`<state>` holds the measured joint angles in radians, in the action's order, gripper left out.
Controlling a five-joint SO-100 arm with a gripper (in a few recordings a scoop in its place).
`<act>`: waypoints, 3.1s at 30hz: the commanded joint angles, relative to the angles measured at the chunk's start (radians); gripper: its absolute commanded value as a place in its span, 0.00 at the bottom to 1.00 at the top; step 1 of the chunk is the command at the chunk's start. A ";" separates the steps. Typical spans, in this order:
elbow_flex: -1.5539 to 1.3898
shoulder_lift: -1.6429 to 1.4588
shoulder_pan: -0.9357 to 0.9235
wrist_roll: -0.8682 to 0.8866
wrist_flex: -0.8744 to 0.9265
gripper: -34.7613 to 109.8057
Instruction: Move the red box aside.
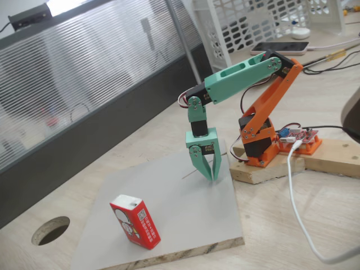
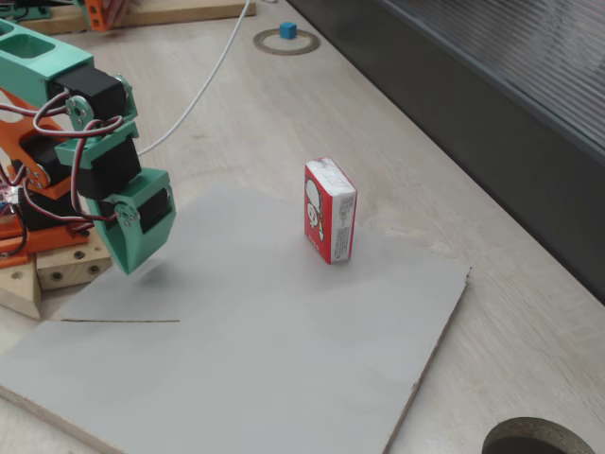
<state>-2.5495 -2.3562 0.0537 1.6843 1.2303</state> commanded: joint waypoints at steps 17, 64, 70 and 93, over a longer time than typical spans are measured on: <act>-0.005 -0.066 0.014 0.015 -0.005 0.26; 0.011 -0.074 0.012 0.015 -0.008 0.26; 0.014 -0.069 0.011 0.017 -0.009 0.26; 0.387 0.373 -0.067 0.018 -0.379 0.26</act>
<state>-2.3163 -2.0908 -0.0138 1.6797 0.8514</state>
